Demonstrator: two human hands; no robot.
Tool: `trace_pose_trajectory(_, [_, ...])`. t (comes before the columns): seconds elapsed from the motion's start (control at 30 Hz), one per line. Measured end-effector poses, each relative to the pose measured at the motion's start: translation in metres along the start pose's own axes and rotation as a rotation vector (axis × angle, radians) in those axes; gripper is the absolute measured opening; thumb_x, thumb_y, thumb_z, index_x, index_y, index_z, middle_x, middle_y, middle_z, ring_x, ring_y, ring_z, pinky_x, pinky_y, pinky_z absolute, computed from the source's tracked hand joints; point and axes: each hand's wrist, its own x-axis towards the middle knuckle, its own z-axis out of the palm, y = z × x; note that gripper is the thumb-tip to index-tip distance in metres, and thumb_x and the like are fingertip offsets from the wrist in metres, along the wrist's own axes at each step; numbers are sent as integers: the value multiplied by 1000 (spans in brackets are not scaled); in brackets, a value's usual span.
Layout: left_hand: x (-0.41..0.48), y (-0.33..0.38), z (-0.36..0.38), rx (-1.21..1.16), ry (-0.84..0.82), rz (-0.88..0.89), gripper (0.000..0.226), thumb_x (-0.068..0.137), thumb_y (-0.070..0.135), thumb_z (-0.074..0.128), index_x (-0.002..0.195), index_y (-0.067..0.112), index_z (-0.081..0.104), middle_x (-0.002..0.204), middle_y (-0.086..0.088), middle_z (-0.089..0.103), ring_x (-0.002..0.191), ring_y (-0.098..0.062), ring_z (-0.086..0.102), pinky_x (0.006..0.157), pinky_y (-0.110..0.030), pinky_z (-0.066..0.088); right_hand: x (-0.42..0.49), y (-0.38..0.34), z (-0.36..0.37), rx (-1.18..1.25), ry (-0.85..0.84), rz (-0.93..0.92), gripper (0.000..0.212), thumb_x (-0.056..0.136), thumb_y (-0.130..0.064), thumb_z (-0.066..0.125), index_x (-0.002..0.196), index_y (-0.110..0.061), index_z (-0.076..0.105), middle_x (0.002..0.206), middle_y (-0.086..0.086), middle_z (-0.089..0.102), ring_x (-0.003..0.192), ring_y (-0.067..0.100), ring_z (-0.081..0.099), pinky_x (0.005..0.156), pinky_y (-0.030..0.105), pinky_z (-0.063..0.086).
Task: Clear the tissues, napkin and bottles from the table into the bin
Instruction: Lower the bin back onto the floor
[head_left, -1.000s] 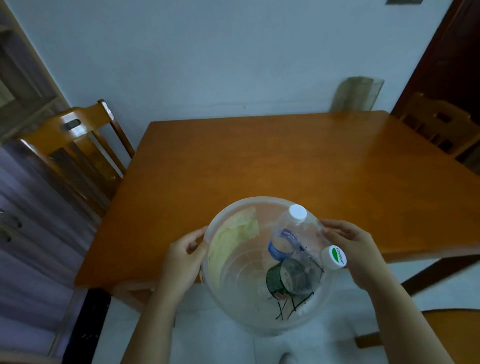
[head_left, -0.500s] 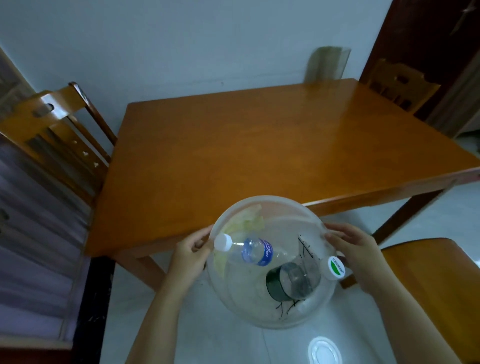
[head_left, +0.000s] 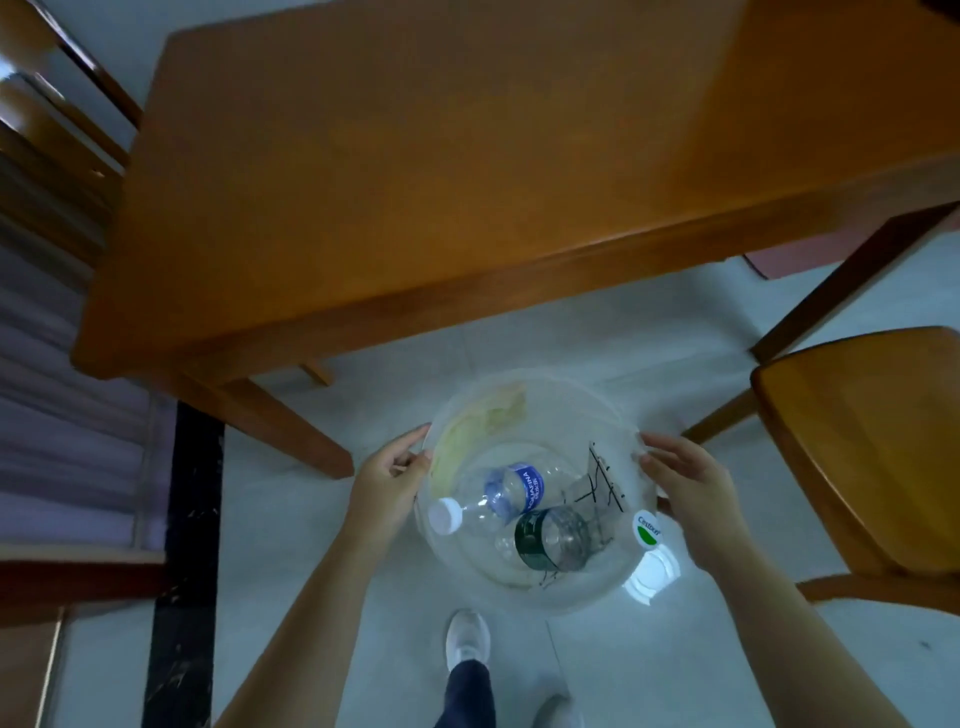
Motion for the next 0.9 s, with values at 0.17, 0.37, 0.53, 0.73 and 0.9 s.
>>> trace_pose_trajectory(0.17, [15,-85,41,-32,108,-58,30,83,9,61,112,17,61,75,2,60,63,-1,54,62,-6,41,39,96,-2,14,-11,115,28,83,3,55,89,-23,67,79,3,64,67,18,60,57,29,48])
trace_pose_trajectory(0.37, [45,-200,88,-69,113,-209,31,83,7,60,114,10,61,84,6,63,79,-11,57,71,-14,45,83,218,0,27,17,213,31,81,8,52,91,-19,65,85,9,64,71,23,57,63,30,48])
trace_pose_trajectory(0.53, [69,-282,125,-147,118,-325,32,83,3,59,115,2,59,103,-11,65,86,-19,58,83,-32,44,122,301,2,19,45,253,31,81,9,50,96,-15,63,87,10,61,73,24,55,67,33,47])
trace_pose_trajectory(0.73, [97,-359,157,-173,73,-403,33,84,2,56,117,1,58,103,-15,64,87,-22,54,77,-37,44,163,380,2,36,92,310,32,81,9,51,92,-18,64,85,5,59,73,19,56,64,29,48])
trace_pose_trajectory(0.9, [118,-401,182,-132,75,-420,32,85,2,56,118,1,57,117,-18,61,102,-26,57,96,-47,41,186,427,3,48,150,324,39,78,10,52,81,-26,64,81,1,59,71,16,57,69,31,48])
